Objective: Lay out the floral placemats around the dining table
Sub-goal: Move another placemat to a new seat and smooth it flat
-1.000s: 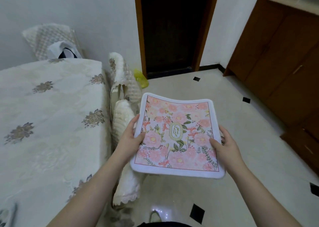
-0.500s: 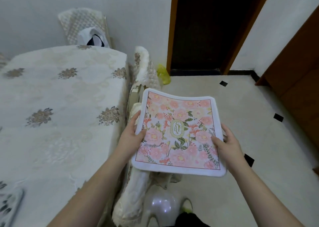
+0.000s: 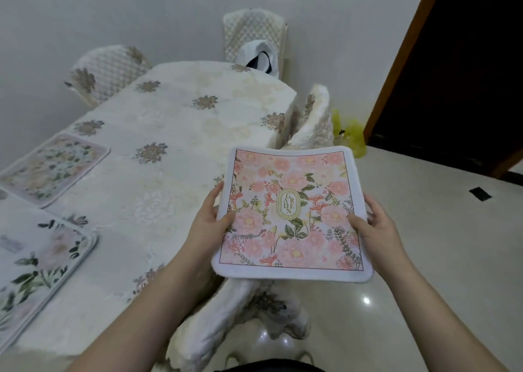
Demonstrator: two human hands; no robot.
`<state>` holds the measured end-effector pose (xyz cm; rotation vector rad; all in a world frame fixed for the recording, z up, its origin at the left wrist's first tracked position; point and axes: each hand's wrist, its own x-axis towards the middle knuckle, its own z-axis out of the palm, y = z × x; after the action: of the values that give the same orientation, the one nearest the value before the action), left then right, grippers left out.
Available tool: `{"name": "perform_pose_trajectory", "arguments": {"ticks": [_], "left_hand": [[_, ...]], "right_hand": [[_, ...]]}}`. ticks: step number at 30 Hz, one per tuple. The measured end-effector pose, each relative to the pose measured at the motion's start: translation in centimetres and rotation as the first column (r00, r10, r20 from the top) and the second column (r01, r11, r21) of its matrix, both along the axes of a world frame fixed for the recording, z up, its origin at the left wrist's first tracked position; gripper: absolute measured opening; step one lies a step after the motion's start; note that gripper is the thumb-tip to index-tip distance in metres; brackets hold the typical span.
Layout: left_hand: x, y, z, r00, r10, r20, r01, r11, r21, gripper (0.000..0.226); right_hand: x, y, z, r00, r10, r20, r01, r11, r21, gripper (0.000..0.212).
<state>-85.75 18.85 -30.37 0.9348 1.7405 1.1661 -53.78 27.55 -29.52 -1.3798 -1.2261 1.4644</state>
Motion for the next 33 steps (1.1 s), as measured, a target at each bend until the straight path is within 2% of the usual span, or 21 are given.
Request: {"name": "perform_pose_trajectory", "arguments": {"ticks": [6,13,18,22,25,28,33], "left_hand": [[-3.4,-4.6,-0.4,0.967,0.252,-0.019,-0.253,0.967,-0.017,0.066],[-8.2,-10.5,-1.8,0.870,0.492,0.032,-0.491,0.871,-0.034,0.066],[-11.6,-13.5,-3.0,0.793,0.602,0.092,-0.603,0.798,-0.022,0.067],[-13.4,-15.1,-4.5,0.744,0.649,0.159,-0.654,0.756,-0.022,0.065],[-14.4,-15.8,-5.6,0.732,0.667,0.136,-0.670,0.742,-0.033,0.064],[-14.8,-16.6,-6.6,0.712,0.690,0.129,-0.689,0.722,-0.058,0.064],[-14.4,-17.7,-9.1,0.617,0.775,0.138,-0.762,0.632,-0.145,0.067]], "right_hand": [[-6.9,3.8,0.3,0.964,0.266,-0.007,-0.266,0.964,-0.013,0.052],[-17.1,4.8,-0.1,0.846,0.532,0.044,-0.531,0.847,-0.023,0.058],[-23.5,3.9,-1.4,0.793,0.594,0.138,-0.600,0.800,0.004,0.051],[-27.4,3.1,-2.1,0.754,0.622,0.213,-0.638,0.770,0.010,0.061],[-29.5,2.6,-2.7,0.705,0.641,0.302,-0.676,0.737,0.014,0.060],[-31.0,2.4,-3.7,0.662,0.677,0.321,-0.709,0.705,-0.027,0.051],[-33.2,2.2,-5.0,0.571,0.730,0.376,-0.771,0.634,-0.060,0.048]]}}
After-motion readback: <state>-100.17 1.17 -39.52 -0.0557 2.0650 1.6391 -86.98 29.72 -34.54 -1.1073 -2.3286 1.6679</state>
